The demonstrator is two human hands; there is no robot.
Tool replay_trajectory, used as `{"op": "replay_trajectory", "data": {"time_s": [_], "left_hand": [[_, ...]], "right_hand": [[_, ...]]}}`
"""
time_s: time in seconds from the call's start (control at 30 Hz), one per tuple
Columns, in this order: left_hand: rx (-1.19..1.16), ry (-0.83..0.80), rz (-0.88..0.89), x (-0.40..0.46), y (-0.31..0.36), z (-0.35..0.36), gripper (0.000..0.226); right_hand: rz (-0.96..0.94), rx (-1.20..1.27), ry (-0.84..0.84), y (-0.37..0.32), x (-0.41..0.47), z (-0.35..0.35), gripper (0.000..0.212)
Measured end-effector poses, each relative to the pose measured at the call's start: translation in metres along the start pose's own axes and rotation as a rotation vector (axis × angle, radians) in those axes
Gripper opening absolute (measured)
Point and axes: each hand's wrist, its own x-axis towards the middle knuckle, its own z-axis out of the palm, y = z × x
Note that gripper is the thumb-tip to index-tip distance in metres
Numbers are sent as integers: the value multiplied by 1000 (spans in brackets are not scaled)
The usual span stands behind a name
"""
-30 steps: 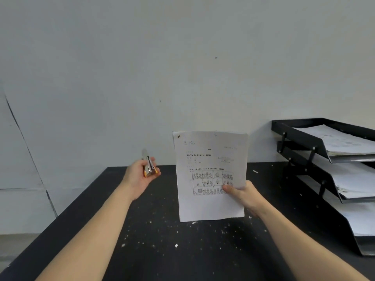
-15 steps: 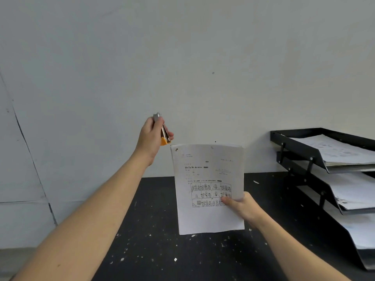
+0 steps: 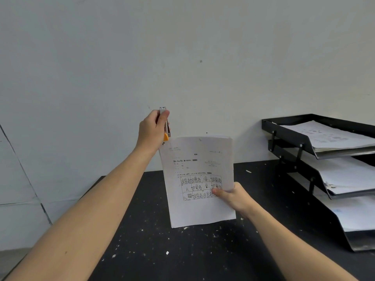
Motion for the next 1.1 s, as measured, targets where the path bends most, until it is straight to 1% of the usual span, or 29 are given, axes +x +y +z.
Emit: {"op": "replay_trajectory", "data": {"time_s": [0.07, 0.17, 0.3, 0.43, 0.57, 0.67, 0.73, 0.8, 0.97, 1.1], "left_hand": [[5, -33, 16, -2, 0, 1, 46], [23, -54, 42, -6, 5, 2, 39], [-17, -54, 75, -5, 9, 2, 32], [52, -43, 111, -6, 6, 1, 28], [56, -59, 106, -7, 0, 2, 28], [49, -30, 106, -6, 0, 0, 32], [90, -11, 131, -9, 3, 0, 32], [119, -9, 145, -11, 5, 1, 29], [161, -65, 89, -13, -8, 8, 26], [199, -77, 50, -12, -15, 11, 34]], "right_hand": [[6, 0, 9, 0, 1, 0, 28], [18, -8, 17, 1, 1, 0, 29], [23, -4, 22, 1, 1, 0, 29], [17, 2, 16, 0, 1, 1, 26], [31, -15, 27, 0, 3, 1, 28], [39, -22, 27, -1, 3, 1, 26], [39, -11, 30, -3, 1, 1, 24], [31, 1, 33, -4, 1, 1, 27], [32, 7, 64, 1, 4, 2, 30], [50, 13, 51, 1, 3, 2, 30]]}}
